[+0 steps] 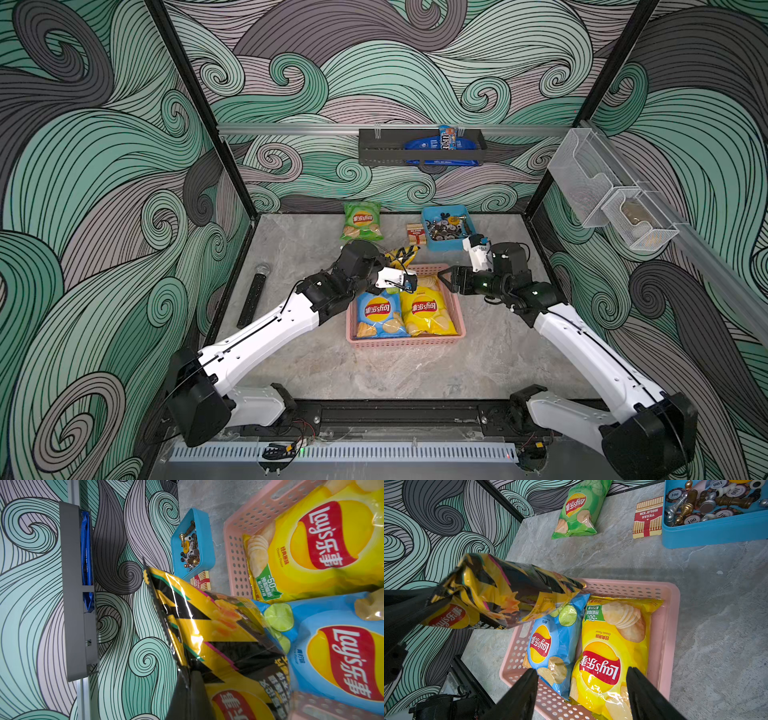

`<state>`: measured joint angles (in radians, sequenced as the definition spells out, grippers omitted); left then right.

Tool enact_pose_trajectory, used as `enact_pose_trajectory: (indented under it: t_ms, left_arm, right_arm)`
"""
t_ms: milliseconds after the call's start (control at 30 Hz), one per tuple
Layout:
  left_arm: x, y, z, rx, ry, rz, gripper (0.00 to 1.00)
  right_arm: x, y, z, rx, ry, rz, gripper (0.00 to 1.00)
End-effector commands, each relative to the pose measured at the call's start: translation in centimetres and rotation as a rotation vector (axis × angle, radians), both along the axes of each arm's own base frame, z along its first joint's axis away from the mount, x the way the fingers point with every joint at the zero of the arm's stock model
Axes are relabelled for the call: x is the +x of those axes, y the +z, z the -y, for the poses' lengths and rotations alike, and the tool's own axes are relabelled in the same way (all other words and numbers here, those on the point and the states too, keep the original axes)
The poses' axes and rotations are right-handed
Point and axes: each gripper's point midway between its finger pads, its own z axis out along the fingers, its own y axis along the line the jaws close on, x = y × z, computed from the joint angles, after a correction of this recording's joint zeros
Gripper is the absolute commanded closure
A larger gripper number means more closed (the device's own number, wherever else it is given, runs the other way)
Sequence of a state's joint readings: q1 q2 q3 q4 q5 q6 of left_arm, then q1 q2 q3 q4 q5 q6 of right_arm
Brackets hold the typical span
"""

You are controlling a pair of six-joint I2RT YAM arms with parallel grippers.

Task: Put the potato chips into the basket
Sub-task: Place the potato chip in the basket.

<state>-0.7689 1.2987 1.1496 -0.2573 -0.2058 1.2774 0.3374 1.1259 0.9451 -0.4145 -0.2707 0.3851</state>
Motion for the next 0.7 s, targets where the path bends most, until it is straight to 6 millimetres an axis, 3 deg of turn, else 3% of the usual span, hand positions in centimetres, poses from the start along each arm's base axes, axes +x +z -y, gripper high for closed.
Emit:
enact_pose_trajectory:
  t_ms: [0, 233, 467, 667]
  left_arm:
    - [0.5, 2.8, 0.6, -0.019, -0.012, 0.085, 1.0]
    - [-0.7, -0.9, 0.0, 0.048, -0.045, 0.035, 1.0]
    - [-2.3, -2.0, 0.6, 0.02, -0.1, -0.046, 1.0]
    - [-4.6, -5.3, -0.4, 0.123, -0.146, -0.137, 1.0]
  right_arm:
    - [0.0, -0.4, -0.1, -0.006, 0.001, -0.003, 0.29]
    - [-0.1, -0.6, 0.0, -0.01, 0.002, -0.006, 0.29]
    - [0.1, -0.5, -0.1, -0.008, 0.004, -0.006, 0.29]
    - [0.1, -0.4, -0.1, -0.007, 0.005, -0.002, 0.29]
